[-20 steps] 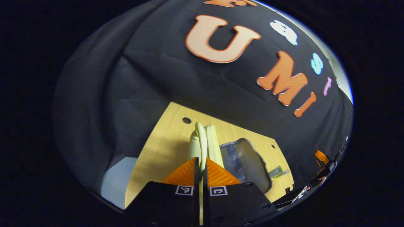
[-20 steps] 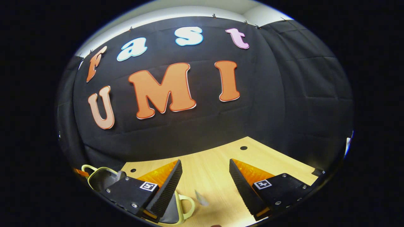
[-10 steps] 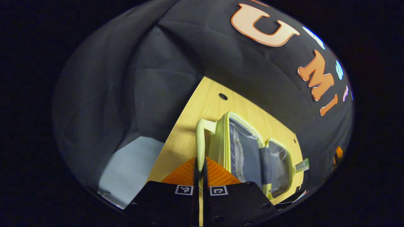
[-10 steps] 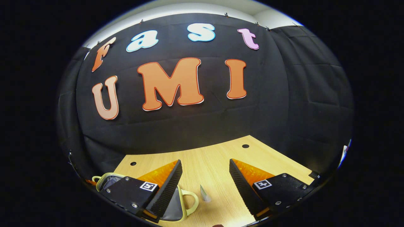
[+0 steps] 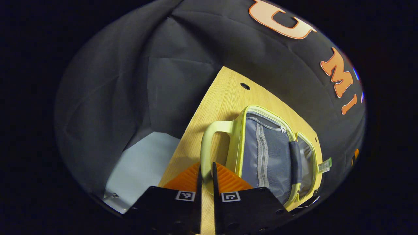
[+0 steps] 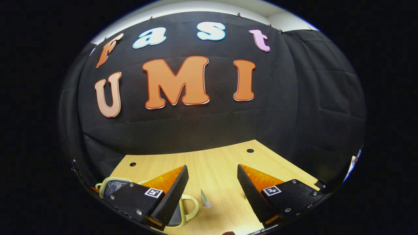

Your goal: First open the suitcase, pack the skin care products into it, and then close the suitcase.

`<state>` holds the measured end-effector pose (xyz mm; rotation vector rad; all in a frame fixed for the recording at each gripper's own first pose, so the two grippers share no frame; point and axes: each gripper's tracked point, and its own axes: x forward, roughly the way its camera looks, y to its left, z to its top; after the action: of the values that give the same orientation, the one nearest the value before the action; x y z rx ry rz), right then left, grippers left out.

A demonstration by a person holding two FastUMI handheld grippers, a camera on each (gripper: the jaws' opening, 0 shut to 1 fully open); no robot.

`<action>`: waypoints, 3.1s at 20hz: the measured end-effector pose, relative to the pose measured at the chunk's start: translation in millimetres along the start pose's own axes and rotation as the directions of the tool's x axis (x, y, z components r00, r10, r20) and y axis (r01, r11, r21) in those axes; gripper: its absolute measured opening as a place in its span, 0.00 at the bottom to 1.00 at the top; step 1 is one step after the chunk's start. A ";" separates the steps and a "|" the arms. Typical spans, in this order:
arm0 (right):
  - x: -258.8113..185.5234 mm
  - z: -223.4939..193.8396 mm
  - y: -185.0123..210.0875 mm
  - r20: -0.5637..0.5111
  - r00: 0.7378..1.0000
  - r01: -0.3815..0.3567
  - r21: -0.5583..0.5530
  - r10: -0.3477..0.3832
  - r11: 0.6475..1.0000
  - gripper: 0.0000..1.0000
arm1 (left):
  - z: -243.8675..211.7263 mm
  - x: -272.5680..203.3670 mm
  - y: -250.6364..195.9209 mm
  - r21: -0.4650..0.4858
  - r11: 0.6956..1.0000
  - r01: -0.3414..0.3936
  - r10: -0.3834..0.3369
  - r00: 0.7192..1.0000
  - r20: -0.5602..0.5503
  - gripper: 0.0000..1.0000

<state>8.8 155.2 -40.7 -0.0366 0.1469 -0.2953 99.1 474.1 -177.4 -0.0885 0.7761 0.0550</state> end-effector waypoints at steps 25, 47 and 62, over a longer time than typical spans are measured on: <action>40.3 -17.3 -139.9 -0.003 1.000 -0.022 -0.031 0.022 0.999 0.95 | 101.2 -184.1 -424.4 0.352 0.936 -0.005 -0.249 0.695 0.674 0.97; 73.9 -87.5 -230.1 -0.166 0.985 -0.059 -0.072 0.047 0.996 0.95 | -152.2 30.8 -597.8 0.559 0.829 -0.015 -0.227 0.904 0.361 0.97; 83.7 -121.9 -228.0 -0.231 0.969 -0.105 -0.050 0.090 0.993 0.95 | -173.3 77.0 -603.2 0.618 0.783 -0.073 -0.170 0.930 0.325 0.28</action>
<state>4.3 -89.0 -159.7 -0.0567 0.3855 -0.1958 82.7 -142.0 -318.6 0.5279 0.3812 -0.2359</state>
